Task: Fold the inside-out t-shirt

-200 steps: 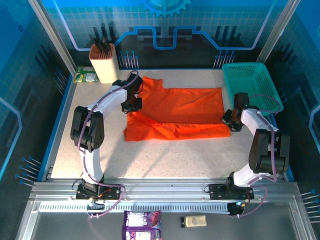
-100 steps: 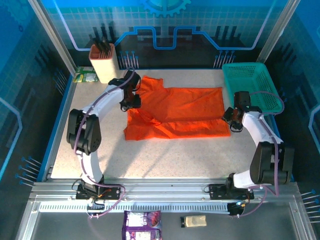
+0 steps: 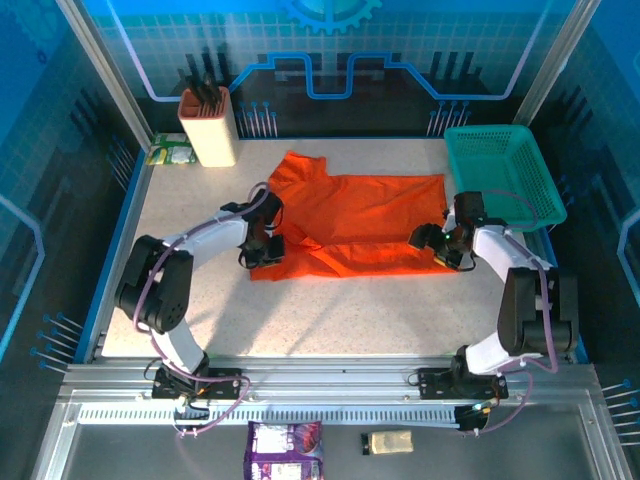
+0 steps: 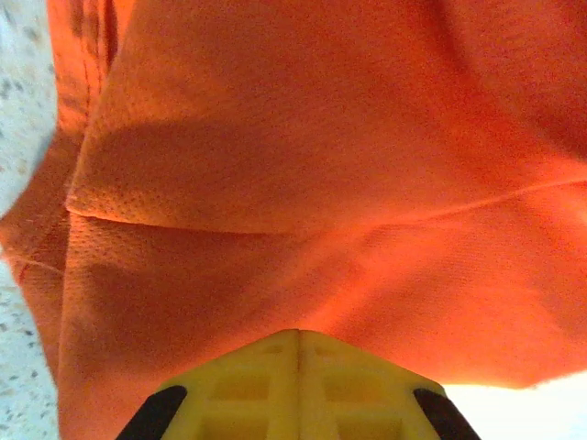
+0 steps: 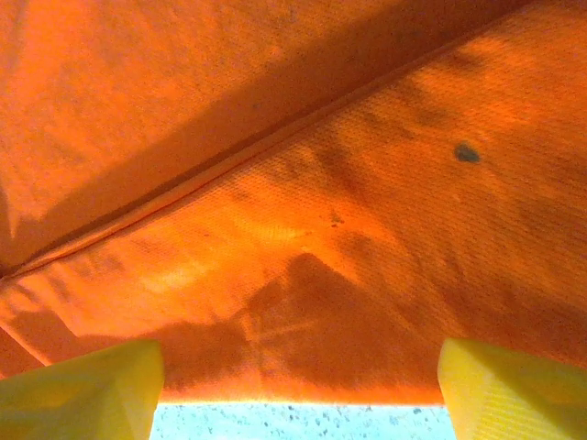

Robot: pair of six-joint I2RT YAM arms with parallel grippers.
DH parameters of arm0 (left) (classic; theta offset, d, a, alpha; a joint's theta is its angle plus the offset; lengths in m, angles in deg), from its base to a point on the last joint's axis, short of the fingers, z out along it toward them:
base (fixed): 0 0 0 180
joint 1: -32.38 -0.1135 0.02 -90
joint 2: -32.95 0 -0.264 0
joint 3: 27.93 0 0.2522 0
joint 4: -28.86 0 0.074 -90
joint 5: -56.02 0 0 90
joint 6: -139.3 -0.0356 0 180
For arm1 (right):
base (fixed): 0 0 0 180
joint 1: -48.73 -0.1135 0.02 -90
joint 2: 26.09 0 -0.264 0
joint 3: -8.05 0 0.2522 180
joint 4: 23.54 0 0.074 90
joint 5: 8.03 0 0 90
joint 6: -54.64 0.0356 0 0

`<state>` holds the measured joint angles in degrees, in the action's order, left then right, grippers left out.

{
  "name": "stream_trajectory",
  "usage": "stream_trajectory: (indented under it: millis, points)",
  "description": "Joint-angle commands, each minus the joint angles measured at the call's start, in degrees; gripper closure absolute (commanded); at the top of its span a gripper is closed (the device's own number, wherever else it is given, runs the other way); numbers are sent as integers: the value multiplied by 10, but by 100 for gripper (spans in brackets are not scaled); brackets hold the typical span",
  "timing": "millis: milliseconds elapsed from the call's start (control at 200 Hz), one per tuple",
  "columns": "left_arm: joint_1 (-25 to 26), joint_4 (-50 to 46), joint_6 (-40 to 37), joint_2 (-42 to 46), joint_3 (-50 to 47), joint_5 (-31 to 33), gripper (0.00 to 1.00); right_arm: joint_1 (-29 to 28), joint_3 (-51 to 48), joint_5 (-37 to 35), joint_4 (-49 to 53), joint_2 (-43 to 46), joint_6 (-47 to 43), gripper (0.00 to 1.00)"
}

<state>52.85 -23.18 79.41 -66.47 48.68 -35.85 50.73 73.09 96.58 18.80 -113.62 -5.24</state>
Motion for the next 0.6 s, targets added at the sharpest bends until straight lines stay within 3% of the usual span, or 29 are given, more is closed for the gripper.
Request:
stream_trajectory:
  millis: [0, 315, 595]
  points:
    - [-18, 34, 15, -10, -35, -17, 94, 15, -27, 17, -20, -29, -8, 21]
    - [-77, 38, 24, 79, -175, -18, 94, 79, -110, -39, -10, -14, 44, 23]
    - [-79, 12, 46, 164, -192, -49, 93, 70, -160, -25, 38, 108, 55, 25]
